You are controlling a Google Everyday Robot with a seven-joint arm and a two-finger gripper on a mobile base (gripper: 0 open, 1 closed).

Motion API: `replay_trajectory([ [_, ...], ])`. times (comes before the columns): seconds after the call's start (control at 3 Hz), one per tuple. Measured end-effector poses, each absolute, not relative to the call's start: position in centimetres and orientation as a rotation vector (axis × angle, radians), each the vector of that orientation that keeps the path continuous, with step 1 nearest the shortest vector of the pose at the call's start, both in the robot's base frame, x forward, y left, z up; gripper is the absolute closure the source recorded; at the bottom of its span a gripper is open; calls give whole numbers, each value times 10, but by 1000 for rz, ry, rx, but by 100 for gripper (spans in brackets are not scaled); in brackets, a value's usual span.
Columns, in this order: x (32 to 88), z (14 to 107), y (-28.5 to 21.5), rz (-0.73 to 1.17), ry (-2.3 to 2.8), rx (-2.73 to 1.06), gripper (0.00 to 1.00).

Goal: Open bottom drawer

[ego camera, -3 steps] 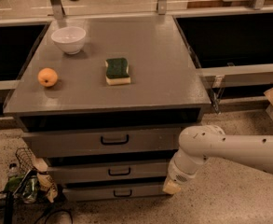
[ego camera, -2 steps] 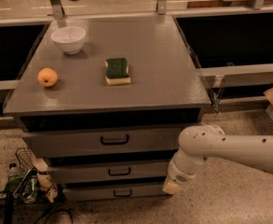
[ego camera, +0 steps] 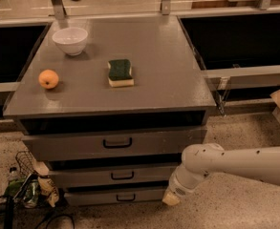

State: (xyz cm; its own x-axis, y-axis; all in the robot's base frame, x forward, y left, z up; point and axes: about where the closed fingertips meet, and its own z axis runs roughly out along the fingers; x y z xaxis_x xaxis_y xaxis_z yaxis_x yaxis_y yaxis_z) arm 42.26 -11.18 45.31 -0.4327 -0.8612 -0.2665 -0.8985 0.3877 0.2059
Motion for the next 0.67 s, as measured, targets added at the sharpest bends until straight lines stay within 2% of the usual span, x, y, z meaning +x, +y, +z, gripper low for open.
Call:
replay_trajectory([
  [0.67, 431, 392, -91, 501, 2579, -1543, 100],
])
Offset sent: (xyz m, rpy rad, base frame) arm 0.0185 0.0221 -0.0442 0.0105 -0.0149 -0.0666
